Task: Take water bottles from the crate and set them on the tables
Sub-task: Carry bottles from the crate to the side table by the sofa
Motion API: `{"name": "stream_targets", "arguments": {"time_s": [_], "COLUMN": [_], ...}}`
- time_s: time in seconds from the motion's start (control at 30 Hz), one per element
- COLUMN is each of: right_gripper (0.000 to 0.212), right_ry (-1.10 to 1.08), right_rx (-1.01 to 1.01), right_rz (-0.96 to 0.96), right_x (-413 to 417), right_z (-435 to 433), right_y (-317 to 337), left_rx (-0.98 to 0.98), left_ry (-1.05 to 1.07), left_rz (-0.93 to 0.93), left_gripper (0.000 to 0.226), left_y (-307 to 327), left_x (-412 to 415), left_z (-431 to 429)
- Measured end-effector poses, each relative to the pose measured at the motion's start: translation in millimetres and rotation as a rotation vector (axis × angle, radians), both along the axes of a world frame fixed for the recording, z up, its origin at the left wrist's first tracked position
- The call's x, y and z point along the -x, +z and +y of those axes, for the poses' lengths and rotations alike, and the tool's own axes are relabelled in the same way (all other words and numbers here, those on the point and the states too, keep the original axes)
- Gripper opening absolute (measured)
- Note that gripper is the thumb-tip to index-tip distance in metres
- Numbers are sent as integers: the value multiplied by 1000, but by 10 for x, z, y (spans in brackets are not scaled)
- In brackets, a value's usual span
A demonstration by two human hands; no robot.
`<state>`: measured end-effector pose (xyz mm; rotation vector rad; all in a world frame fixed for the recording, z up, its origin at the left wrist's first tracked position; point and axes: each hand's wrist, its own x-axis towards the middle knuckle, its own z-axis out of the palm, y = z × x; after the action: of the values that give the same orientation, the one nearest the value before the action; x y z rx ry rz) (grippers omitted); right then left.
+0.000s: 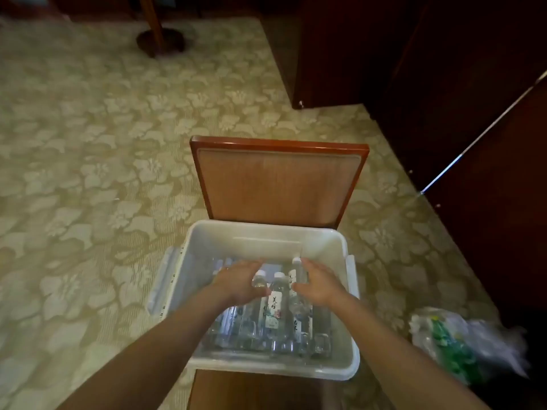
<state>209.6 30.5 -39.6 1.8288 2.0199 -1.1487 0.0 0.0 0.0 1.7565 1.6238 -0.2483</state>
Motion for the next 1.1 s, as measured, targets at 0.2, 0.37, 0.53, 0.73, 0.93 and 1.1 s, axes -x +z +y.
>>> {"name": "stream_targets", "arguments": {"time_s": [0.2,0.37,0.53,0.73,0.93,1.1], "right_gripper": [73,68,51,55,74,62], "right_ry": [-113,-201,-213,-223,-338,-379], "right_rx": [149,238,207,195,294,270], "right_rz": [77,122,112,11,53,110], "right_x": [-47,-70,-31,21,19,37], "right_z": [273,374,492,632,708,766], "right_y": [-517,-973,-1310,-1583,-1922,-1735], "left_rx": [151,187,235,211,152,125], "left_ry": [34,-24,-18,-27,-24,-63], "left_rz": [-22,19,38,0,9,26], "left_gripper": [83,80,78,70,63,59], "left_y": [-528,-991,-1388,-1728,-1839,-1858], "left_x": [-126,-162,-188,-232,-263,-282], "left_z": [365,564,640,581,559,532]}}
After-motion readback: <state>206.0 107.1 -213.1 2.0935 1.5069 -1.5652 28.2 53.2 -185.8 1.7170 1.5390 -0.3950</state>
